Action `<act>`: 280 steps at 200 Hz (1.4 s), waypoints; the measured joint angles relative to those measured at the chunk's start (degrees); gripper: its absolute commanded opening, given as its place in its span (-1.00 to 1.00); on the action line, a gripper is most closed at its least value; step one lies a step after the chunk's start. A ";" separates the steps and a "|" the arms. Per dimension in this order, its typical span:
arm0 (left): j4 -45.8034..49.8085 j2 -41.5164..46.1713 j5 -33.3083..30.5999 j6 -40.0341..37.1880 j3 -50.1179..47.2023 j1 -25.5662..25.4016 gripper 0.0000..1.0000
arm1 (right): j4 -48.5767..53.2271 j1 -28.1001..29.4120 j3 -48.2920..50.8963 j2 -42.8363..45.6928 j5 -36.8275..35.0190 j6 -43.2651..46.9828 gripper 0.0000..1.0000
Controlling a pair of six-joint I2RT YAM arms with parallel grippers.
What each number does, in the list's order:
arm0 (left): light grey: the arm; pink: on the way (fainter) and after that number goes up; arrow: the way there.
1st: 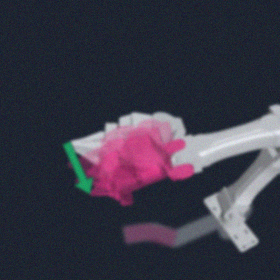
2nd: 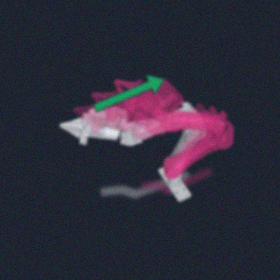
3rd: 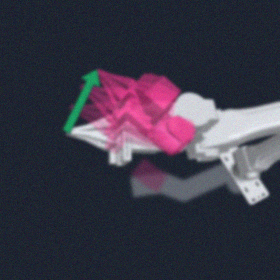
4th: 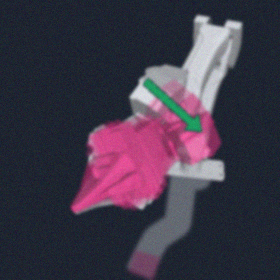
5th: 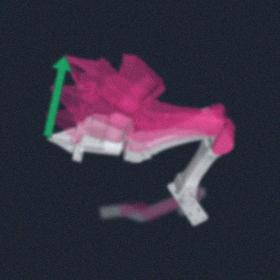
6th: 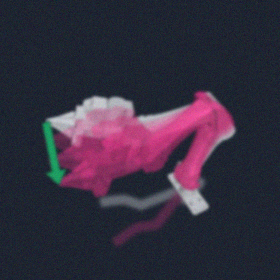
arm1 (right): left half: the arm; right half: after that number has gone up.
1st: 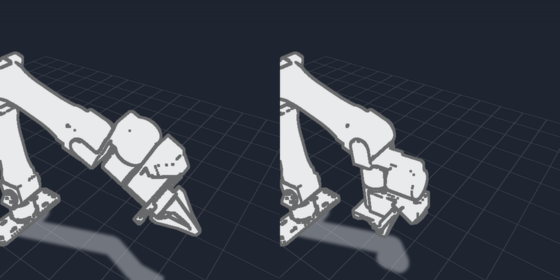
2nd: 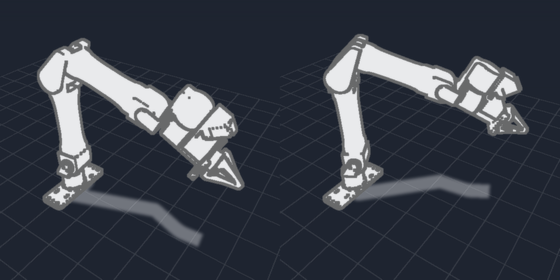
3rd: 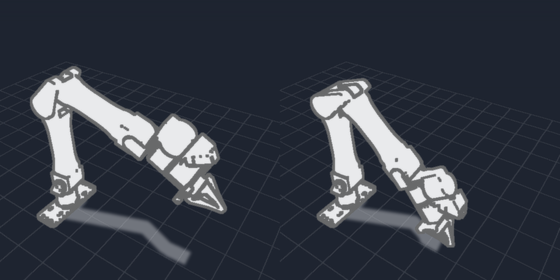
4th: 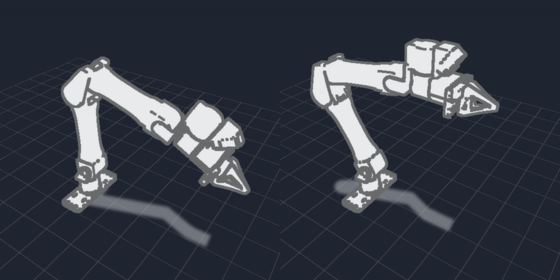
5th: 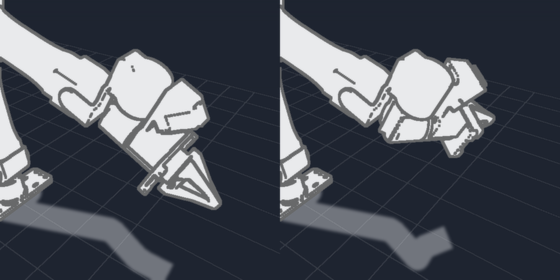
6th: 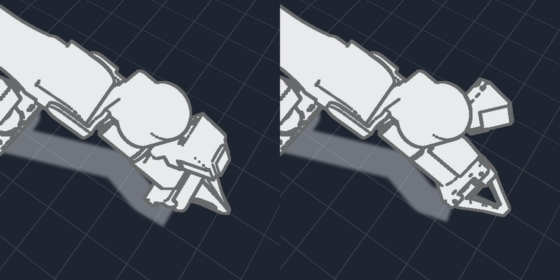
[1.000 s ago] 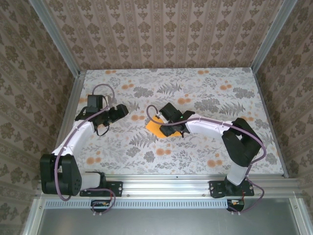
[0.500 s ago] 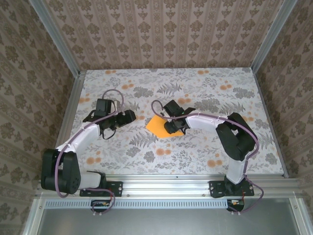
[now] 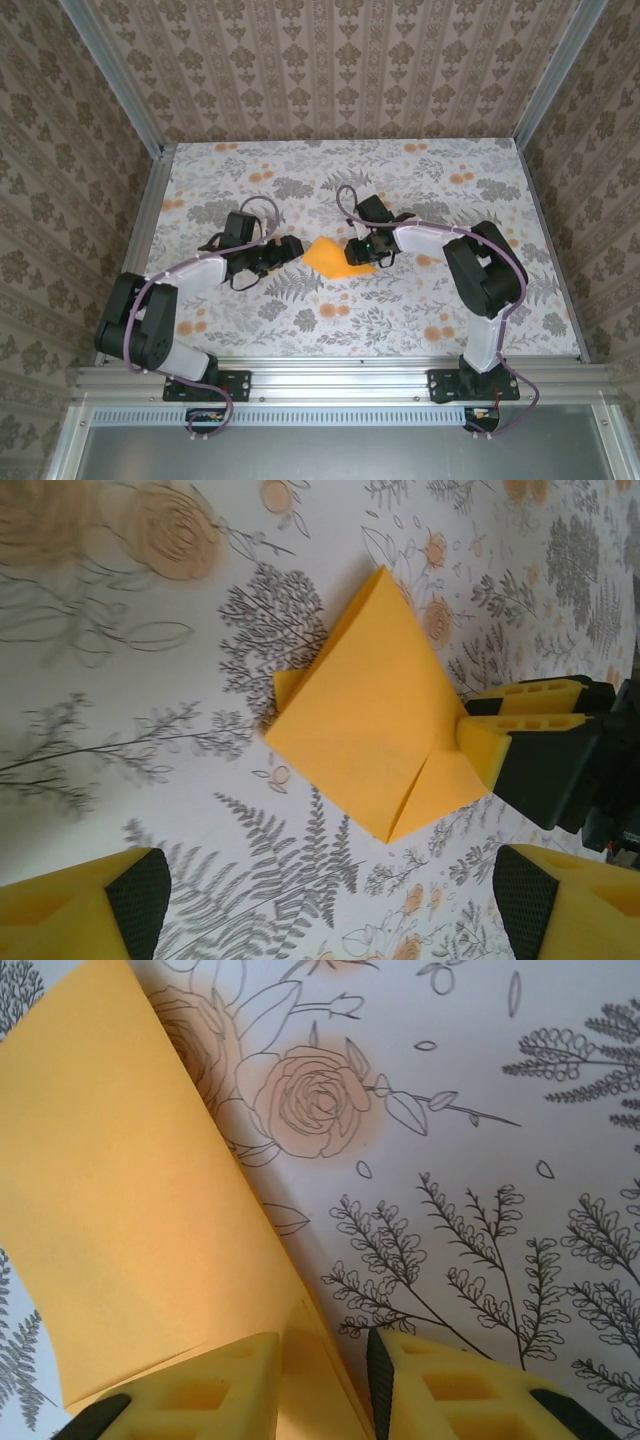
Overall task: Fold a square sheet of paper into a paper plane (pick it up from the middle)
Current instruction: Fold the wing for the fifth time at the center of the table.
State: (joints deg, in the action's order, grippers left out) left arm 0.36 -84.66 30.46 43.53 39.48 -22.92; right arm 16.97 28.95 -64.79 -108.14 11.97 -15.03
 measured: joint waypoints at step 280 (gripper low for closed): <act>-23.50 -15.10 -3.80 26.25 -0.63 -14.60 -0.64 | -15.98 -3.72 8.90 1.79 12.57 -27.69 -0.14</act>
State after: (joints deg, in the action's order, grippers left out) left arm -23.14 -99.77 26.65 69.78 38.85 -37.52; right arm 0.99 25.23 -55.90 -106.34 24.53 -42.72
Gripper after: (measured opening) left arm 0.214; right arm 0.380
